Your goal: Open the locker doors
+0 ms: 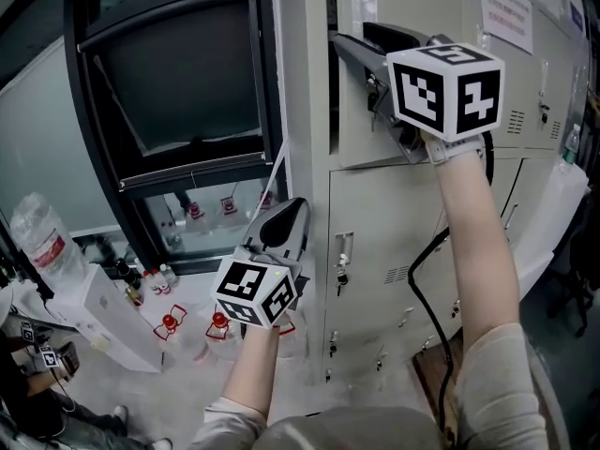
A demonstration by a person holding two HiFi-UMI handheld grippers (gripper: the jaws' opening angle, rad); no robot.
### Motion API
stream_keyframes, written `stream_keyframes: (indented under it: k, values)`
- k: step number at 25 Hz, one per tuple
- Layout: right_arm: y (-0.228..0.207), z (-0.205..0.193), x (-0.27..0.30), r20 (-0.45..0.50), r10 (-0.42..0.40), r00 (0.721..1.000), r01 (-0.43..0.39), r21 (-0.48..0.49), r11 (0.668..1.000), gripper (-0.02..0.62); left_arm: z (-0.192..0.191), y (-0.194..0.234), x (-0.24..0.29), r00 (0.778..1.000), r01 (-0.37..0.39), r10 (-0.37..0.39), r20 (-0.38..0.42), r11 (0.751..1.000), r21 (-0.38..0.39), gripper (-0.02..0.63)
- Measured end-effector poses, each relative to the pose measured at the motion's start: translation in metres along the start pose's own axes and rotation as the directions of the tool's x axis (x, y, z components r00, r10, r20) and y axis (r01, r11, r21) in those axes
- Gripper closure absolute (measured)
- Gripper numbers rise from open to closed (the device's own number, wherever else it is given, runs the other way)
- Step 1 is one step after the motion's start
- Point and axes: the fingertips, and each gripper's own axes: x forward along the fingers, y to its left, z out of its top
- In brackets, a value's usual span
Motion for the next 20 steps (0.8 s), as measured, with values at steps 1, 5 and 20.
stream_keyframes:
  k: [1, 5, 20]
  values:
    - [0.000, 0.002, -0.004, 0.002, -0.006, 1.000, 0.006, -0.006, 1.000, 0.417, -0.001, -0.003, -0.001, 1.000, 0.008, -0.008, 0.004, 1.000, -0.004, 0.607]
    - [0.000, 0.010, -0.021, 0.010, -0.026, 1.000, 0.026, -0.029, 0.999, 0.423, -0.004, -0.009, -0.008, 1.000, 0.024, -0.024, 0.011, 1.000, -0.004, 0.607]
    - [-0.001, 0.032, -0.085, 0.071, -0.043, 0.997, 0.049, -0.093, 0.994, 0.433, 0.001, -0.058, -0.017, 0.998, 0.058, -0.058, 0.023, 0.998, 0.012, 0.607]
